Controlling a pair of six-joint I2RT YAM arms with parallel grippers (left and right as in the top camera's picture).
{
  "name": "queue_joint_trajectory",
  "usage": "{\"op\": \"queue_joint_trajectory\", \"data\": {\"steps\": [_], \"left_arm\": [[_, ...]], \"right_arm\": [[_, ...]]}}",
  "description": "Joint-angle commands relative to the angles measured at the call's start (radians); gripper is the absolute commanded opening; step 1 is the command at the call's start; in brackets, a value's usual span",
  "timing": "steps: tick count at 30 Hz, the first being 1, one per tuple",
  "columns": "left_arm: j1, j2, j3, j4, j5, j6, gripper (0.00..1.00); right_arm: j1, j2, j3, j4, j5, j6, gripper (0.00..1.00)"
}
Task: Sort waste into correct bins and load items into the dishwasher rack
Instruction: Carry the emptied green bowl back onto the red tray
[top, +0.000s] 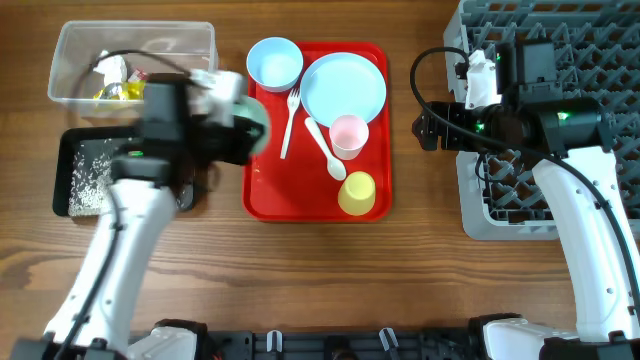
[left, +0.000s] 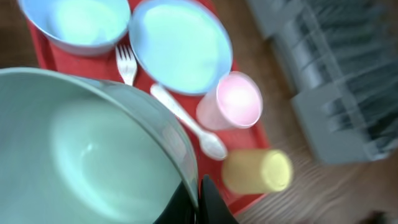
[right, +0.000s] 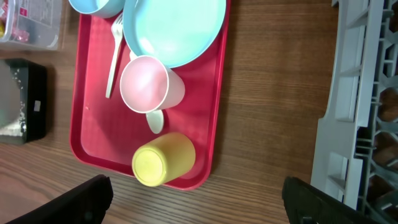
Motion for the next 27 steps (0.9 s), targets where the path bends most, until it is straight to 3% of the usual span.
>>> {"op": "queue_joint_trajectory", "data": {"steps": [1,5,11,19,20,24,27], "left_arm": [[-0.169,0.079,0.013,-0.015,-0.357,-0.006,0.04],[-0.279,0.193,0.013,-0.043,-0.432,-0.006,0.04],[-0.336,0.323,0.013,-0.043,-0.456,-0.006,0.04],[-0.374,0.361,0.013,-0.051,-0.456,-0.006,0.04],[-0.378,0.361,0.013,-0.053,-0.456,-0.006,0.09],[-0.392,0.361,0.013,-0.058,-0.455,-0.01,0.48],[-0.398,0.361,0.013,-0.062,-0.454,-0.014,0.62]], "right_arm": [[0.007,0.006,0.016,-0.001,0.013,0.01,0.92],[0.007,0.006,0.016,-0.001,0.016,0.01,0.93],[0.007,0.006,0.016,-0.001,0.016,0.01,0.93],[0.007,0.006,0.016,0.005,0.016,0.011,0.93],[0.007,0.006,0.016,0.005,0.016,0.011,0.93],[0.007,0.006,0.016,0.005,0.016,0.01,0.93],[0.007,0.006,0.016,0.007,0.016,0.01,0.93]]}}
